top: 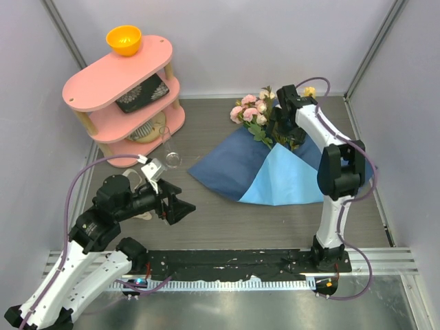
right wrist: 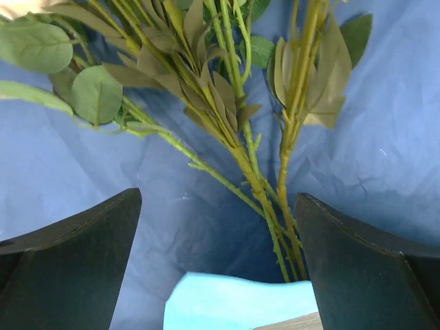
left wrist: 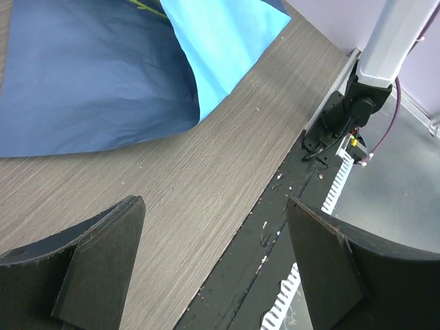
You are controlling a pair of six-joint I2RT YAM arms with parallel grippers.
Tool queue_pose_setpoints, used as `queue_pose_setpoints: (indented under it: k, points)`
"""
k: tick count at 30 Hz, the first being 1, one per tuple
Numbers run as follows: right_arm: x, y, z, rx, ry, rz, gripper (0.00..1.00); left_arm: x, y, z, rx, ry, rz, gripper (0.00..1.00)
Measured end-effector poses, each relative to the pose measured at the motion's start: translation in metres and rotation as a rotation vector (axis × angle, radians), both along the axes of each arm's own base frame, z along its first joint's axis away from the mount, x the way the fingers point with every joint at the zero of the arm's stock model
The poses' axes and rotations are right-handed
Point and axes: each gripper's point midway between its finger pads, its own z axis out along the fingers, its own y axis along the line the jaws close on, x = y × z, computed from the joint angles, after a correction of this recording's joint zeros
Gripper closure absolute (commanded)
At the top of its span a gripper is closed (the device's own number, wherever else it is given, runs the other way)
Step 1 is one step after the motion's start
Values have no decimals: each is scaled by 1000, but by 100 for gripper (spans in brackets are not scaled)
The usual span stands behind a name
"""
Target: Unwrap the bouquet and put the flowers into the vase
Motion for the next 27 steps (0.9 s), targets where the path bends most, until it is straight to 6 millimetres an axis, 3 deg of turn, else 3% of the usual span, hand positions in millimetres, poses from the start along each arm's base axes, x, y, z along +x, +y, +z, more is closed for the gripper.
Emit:
queue_pose_setpoints:
  k: [4, 6, 10, 13, 17, 21, 24, 27]
  points:
    - [7, 8, -24, 7, 101, 20, 2, -1, 3, -1, 5, 1, 10, 12]
    - [-11, 9, -39, -16, 163, 35, 2, -1, 4, -2, 9, 2, 16, 12]
    - [-94, 24, -58, -65, 318, 124, 3, -1, 5, -2, 13, -2, 17, 12]
    - [-166, 38, -41, -72, 351, 204, 4, 1, 3, -5, 23, 7, 13, 12]
    - [-241, 58, -9, 41, 285, 293, 4, 5, -4, -12, 41, 43, -8, 12]
    - [-301, 50, -12, 137, 319, 275, 3, 10, -14, -18, 46, 77, -43, 12]
    - [-315, 36, -15, 105, 362, 232, 4, 14, -19, -19, 43, 86, -53, 12]
    - [-296, 37, -7, 81, 319, 209, 9, 15, -21, -15, 31, 76, -56, 12]
